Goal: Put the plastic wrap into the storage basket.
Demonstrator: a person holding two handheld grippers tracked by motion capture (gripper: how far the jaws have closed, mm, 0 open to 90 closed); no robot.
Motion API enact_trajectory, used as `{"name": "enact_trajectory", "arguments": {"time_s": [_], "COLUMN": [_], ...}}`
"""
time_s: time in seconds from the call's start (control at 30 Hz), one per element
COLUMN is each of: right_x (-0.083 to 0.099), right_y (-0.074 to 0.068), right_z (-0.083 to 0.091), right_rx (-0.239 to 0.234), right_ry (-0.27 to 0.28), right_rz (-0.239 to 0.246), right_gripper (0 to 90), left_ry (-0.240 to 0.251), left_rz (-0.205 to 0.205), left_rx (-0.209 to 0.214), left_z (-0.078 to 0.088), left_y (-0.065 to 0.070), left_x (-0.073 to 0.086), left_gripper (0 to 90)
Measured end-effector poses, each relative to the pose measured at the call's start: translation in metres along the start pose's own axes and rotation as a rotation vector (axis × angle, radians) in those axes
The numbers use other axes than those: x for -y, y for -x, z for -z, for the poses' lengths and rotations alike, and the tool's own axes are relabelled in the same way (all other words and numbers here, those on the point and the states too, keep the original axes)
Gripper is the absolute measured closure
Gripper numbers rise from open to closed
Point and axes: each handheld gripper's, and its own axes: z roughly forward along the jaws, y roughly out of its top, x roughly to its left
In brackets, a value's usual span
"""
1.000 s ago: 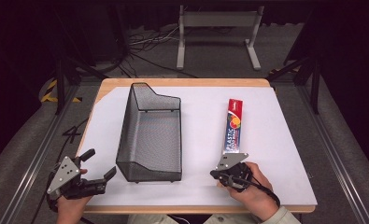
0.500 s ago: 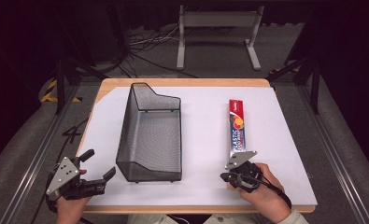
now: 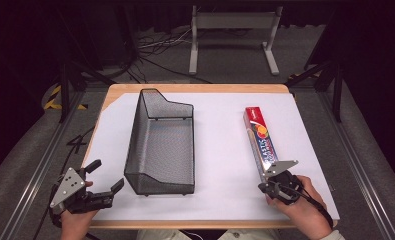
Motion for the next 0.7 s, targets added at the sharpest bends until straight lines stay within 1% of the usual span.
{"name": "enact_trajectory", "arguments": {"time_s": [0.03,0.07,0.1,0.13,0.23,0.3,0.33,0.4,0.47,0.5,0.53,0.57,0.6,0.63,0.67,0.7], "right_x": [0.003,0.003,0.006,0.011,0.019,0.020,0.023,0.023,0.023,0.023,0.022,0.022,0.022,0.021,0.019,0.019], "right_y": [0.003,0.003,0.007,0.013,0.022,0.024,0.027,0.028,0.027,0.027,0.027,0.026,0.026,0.026,0.026,0.026], "right_z": [0.001,0.001,0.003,0.005,0.009,0.009,0.011,0.011,0.010,0.011,0.014,0.016,0.016,0.018,0.024,0.026], "right_rx": [0.002,0.002,0.003,0.015,0.042,0.047,0.060,0.053,0.056,0.050,-0.024,-0.046,-0.046,-0.067,-0.070,-0.071], "right_ry": [0.001,0.001,0.005,0.003,0.002,0.003,0.003,0.004,0.006,0.014,0.079,0.108,0.108,0.142,0.218,0.254], "right_rz": [-0.013,-0.013,-0.032,-0.054,-0.086,-0.091,-0.106,-0.109,-0.101,-0.095,-0.095,-0.099,-0.099,-0.095,-0.081,-0.079], "right_gripper": [90.0,90.0,90.0,90.0,90.0,90.0,90.0,90.0,90.0,90.0,84.9,83.3,83.3,81.4,74.8,73.0], "left_ry": [-0.001,-0.001,-0.001,-0.002,0.000,-0.001,0.000,-0.001,-0.002,-0.001,0.000,0.000,0.000,-0.001,-0.001,-0.001], "left_rz": [0.000,0.000,0.001,-0.001,0.004,0.005,0.004,0.004,0.004,0.004,0.004,0.005,0.005,0.005,0.004,0.001], "left_rx": [-0.001,-0.001,-0.001,-0.001,-0.002,-0.002,-0.001,-0.001,-0.001,-0.001,-0.001,-0.002,-0.002,-0.001,-0.001,-0.001], "left_z": [0.000,0.000,0.000,0.000,0.000,0.000,0.000,-0.001,-0.001,-0.001,-0.001,-0.001,-0.001,-0.001,-0.001,-0.001], "left_y": [0.000,0.000,0.000,0.000,0.001,0.001,0.001,0.001,0.000,0.000,0.000,0.000,0.000,0.000,0.000,0.001], "left_x": [0.000,0.000,0.000,0.000,0.000,0.000,0.000,0.000,0.000,0.000,0.000,0.000,0.000,0.000,0.000,0.000], "left_gripper": [4.7,4.7,4.7,4.7,4.7,4.7,4.7,4.7,4.7,4.7,4.7,4.7,4.8,4.8,4.8,4.7]}}
